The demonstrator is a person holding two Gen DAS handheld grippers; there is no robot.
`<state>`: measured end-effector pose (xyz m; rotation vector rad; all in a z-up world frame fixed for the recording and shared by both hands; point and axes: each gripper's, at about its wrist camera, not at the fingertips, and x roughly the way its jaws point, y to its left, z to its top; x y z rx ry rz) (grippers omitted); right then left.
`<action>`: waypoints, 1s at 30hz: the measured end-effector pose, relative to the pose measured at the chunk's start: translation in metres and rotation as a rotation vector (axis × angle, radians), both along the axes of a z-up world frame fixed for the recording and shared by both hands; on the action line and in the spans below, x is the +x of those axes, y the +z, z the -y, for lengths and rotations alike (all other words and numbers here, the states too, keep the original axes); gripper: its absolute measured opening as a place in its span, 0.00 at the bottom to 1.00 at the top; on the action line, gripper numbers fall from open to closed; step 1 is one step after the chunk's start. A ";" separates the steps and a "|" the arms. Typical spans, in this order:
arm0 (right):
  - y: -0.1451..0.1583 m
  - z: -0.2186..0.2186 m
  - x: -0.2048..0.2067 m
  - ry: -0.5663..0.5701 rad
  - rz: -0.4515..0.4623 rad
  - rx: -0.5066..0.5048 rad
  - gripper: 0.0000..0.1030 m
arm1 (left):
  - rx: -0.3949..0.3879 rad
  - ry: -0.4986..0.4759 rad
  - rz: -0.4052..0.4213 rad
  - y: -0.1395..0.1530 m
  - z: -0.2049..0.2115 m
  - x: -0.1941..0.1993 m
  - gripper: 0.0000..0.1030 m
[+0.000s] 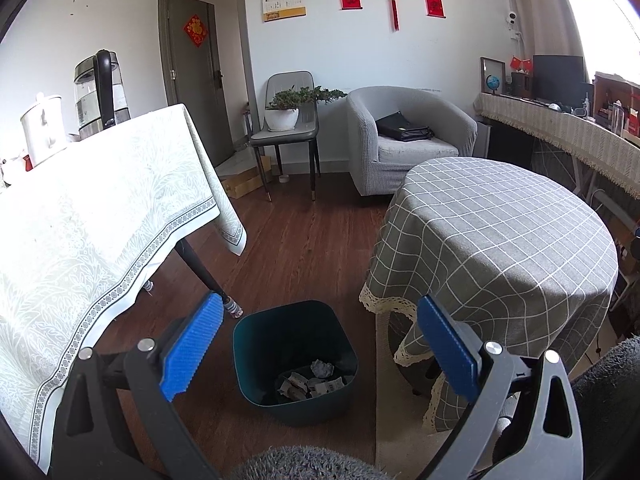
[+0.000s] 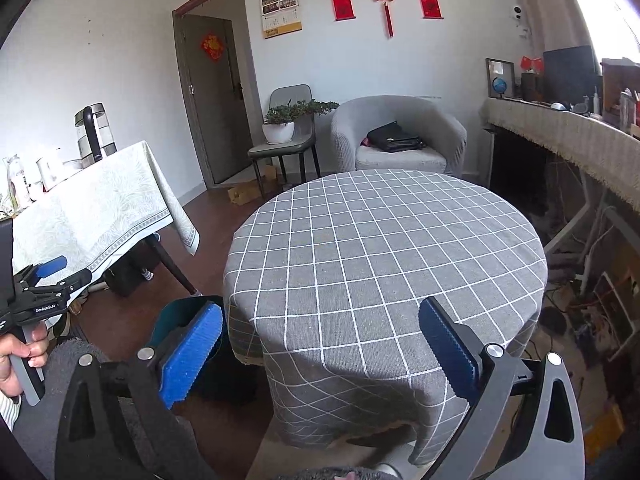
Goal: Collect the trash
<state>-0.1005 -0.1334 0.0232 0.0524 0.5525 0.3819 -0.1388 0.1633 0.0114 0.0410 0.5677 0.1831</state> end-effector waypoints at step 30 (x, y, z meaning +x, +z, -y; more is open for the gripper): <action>0.001 -0.004 0.000 0.008 0.008 -0.035 0.97 | -0.008 0.004 -0.002 -0.001 -0.002 0.000 0.96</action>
